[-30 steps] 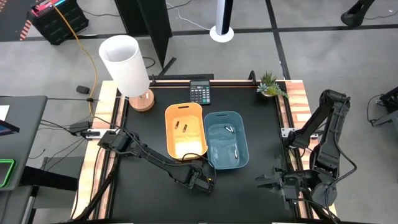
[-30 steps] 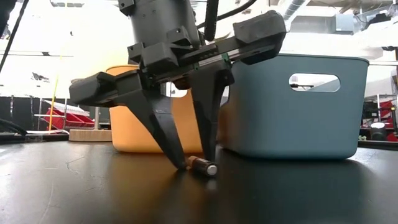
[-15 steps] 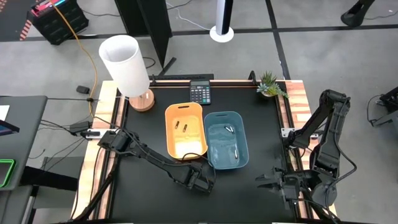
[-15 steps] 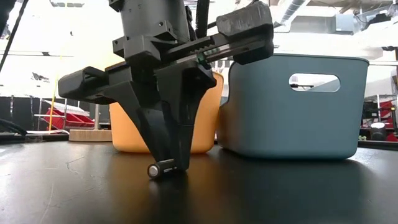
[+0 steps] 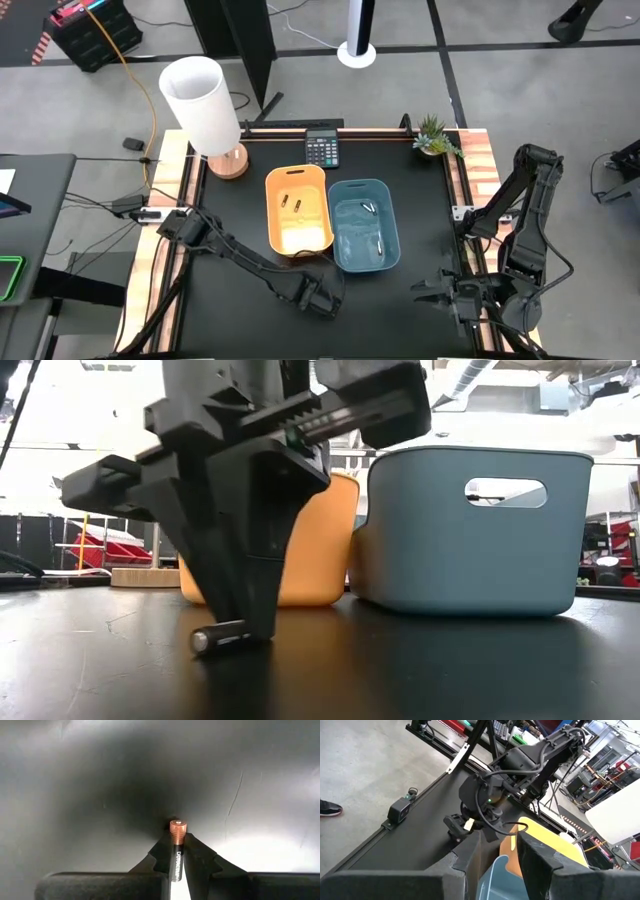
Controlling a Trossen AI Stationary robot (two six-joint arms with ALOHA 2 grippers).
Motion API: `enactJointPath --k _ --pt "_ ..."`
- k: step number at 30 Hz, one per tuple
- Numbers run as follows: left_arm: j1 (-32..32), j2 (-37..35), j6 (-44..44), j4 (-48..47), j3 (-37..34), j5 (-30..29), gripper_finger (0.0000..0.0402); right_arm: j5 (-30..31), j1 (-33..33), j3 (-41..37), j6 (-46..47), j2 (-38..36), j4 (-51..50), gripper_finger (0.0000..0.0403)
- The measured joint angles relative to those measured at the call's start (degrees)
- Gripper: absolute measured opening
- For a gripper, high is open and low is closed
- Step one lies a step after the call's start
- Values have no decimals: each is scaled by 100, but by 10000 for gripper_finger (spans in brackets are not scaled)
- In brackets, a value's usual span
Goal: Sort batteries
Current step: Put the black battery into the yellow bin
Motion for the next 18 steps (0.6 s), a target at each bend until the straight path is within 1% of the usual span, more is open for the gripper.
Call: enactJointPath --k 4,11,18 --pt "-80 16 10 -126 104 16 21 2 0 0 0 0 0 141" --pt "-200 39 25 -813 392 74 20 0 0 0 11 0 2 141" --pt "-290 37 5 -1224 675 -78 20 2 0 0 18 0 2 141"
